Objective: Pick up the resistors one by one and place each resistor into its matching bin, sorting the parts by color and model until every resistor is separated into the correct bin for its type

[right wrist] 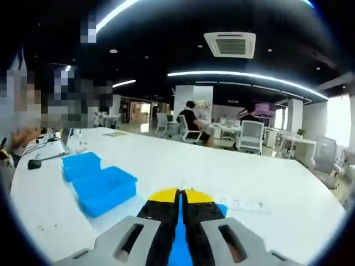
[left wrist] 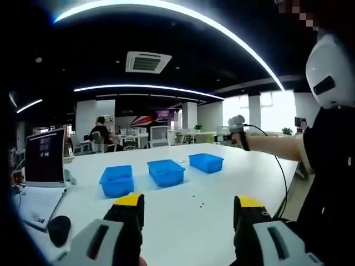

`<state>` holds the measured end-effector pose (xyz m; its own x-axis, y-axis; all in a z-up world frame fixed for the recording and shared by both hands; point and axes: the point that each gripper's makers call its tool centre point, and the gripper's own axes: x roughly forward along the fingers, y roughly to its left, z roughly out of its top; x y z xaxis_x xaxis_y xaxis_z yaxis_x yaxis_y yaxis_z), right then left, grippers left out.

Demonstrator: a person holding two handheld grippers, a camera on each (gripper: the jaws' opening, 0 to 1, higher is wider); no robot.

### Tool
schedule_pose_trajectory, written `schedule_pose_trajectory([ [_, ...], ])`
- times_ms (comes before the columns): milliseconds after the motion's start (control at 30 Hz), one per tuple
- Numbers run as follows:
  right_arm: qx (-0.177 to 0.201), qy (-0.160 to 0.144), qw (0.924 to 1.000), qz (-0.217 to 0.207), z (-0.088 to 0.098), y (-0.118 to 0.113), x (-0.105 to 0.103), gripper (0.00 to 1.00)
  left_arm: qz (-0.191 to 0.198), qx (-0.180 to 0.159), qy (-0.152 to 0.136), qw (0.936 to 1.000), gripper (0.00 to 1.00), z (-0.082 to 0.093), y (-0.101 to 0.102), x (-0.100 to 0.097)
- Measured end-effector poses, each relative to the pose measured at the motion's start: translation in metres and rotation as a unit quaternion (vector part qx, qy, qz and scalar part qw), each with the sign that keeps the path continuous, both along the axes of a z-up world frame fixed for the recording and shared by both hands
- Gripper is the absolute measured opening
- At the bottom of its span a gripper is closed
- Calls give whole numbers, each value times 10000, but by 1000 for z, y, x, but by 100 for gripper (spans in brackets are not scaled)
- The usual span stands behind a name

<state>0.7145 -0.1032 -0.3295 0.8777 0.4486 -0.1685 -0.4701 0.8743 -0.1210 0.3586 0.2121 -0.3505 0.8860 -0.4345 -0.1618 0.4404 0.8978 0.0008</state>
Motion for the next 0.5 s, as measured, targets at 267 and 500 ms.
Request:
schedule_pose_trajectory([
  [267, 255, -198, 9995, 48, 22, -6, -20, 23, -65, 26, -13, 10000, 66, 2, -6, 3],
  [500, 488, -298, 9974, 442, 34, -10, -72, 27, -123, 65, -45, 9999, 66, 5, -11, 5],
])
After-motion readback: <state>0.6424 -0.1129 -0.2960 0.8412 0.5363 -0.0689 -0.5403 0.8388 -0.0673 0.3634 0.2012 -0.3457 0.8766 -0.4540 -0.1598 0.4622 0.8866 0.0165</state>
